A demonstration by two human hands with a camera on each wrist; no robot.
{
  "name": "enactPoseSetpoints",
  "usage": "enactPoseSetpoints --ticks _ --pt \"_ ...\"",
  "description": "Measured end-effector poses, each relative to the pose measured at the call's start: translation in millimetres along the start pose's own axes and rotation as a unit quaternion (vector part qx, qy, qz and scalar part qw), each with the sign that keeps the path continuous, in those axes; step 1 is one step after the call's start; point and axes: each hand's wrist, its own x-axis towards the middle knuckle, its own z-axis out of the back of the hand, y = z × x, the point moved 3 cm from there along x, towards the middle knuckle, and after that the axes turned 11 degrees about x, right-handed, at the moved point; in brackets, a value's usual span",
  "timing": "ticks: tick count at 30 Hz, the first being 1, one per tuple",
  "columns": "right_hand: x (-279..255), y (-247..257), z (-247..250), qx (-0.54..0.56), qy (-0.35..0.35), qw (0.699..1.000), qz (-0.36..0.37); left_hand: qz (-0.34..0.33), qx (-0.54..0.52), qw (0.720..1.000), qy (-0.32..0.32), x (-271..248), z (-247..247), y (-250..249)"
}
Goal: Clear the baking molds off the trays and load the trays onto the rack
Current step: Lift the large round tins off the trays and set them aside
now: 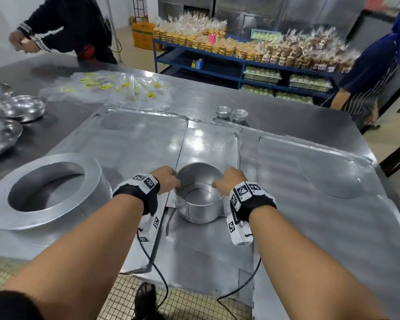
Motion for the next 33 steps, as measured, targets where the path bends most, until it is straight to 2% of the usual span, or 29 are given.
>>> enactPoseSetpoints --ticks 4,10,15,20,25,29,33 --pt "7 37 5 -0.107 0.000 0.993 0.041 0.020 0.016 1.000 -0.003 0 38 8" --pt "52 127 -13 -0.130 0.045 0.988 0.075 0.021 0.045 0.998 -0.046 25 114 39" --pt "105 209 -41 -0.099 0.043 0.991 0.080 0.025 0.112 0.992 -0.057 75 185 98" --pt "167 270 -88 -0.105 0.068 0.990 0.070 0.046 0.181 0.981 -0.058 149 238 171" --pt "237 304 -146 -0.121 0.070 0.987 0.076 0.069 0.210 0.974 -0.049 234 259 241" --pt "288 316 -187 -0.093 0.072 0.991 0.069 0.074 0.194 0.977 -0.037 295 256 287" --pt "333 323 -221 -0.114 0.091 0.987 0.063 0.065 0.212 0.975 -0.034 346 246 317"
